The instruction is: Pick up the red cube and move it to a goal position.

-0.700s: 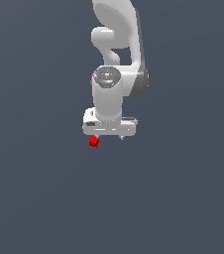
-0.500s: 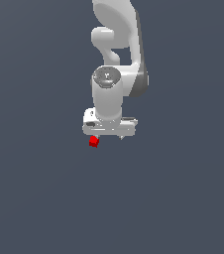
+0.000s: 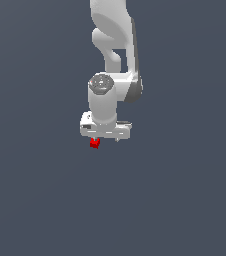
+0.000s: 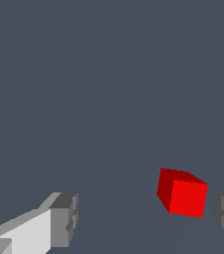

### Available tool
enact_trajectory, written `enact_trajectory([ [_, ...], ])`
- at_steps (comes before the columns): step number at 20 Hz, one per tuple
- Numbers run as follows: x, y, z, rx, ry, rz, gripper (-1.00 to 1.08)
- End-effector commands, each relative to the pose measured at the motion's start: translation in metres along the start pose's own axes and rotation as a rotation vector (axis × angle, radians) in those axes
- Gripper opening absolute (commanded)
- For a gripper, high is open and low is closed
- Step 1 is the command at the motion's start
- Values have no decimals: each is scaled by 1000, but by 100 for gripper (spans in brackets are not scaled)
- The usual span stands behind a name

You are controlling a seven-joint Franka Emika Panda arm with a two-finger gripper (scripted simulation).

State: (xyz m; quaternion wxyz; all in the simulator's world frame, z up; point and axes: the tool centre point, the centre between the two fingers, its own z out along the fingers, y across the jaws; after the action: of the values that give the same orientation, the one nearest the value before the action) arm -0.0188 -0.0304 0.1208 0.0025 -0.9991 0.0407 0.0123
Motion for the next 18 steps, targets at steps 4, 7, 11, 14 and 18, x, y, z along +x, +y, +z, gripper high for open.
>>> enact_trajectory([
  [4,-13,25,35,-2,8,53,100],
  [7,-21,40,55,-3,14,84,100],
  [11,-30,55,77,-4,19,116,100],
  [14,-34,62,89,-4,22,134,100],
  [18,-37,68,99,-3,25,147,100],
])
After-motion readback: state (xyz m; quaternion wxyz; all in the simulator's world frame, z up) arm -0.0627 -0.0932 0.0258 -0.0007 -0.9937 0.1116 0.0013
